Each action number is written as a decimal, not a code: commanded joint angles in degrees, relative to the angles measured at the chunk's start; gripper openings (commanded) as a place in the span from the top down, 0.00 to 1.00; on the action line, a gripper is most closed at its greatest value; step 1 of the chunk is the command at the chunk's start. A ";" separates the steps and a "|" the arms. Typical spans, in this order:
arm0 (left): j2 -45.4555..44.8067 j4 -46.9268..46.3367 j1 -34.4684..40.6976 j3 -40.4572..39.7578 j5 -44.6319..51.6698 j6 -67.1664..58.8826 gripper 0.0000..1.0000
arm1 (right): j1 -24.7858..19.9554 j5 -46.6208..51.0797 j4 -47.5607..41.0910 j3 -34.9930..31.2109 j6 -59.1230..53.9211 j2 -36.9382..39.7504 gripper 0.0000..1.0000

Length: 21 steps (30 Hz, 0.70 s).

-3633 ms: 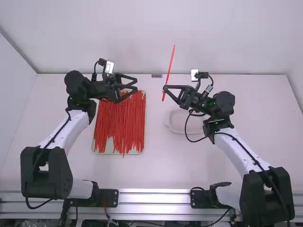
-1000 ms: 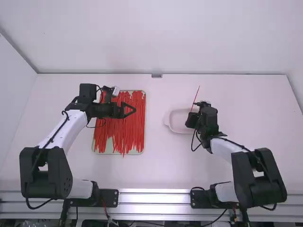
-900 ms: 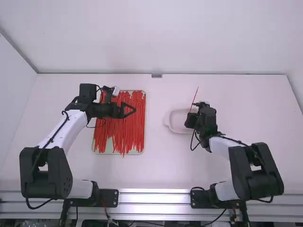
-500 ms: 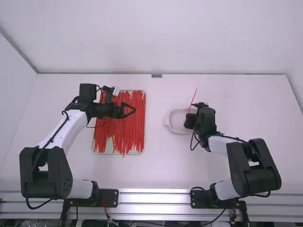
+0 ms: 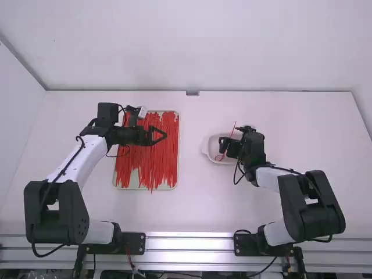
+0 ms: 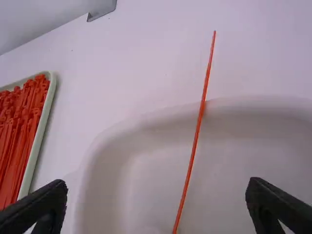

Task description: Fasten the cable tie

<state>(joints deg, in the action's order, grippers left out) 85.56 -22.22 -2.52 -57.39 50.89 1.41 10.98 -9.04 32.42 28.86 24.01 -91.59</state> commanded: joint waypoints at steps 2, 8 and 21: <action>0.11 -0.92 -0.07 -1.16 0.42 -3.15 0.01 | -0.11 0.07 -0.26 -0.31 0.15 2.62 0.02; 0.09 -1.09 -0.17 -1.16 -1.57 -4.46 0.01 | -0.28 0.70 -3.23 -0.31 -0.48 8.87 0.02; -2.95 -1.73 -0.09 -1.16 -18.34 -2.32 0.01 | -3.85 1.57 -17.53 -0.33 -3.78 27.47 0.02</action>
<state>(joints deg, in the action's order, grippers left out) 85.10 -23.68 -2.52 -57.39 36.36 -1.10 7.38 -8.08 15.33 28.86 21.45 -66.43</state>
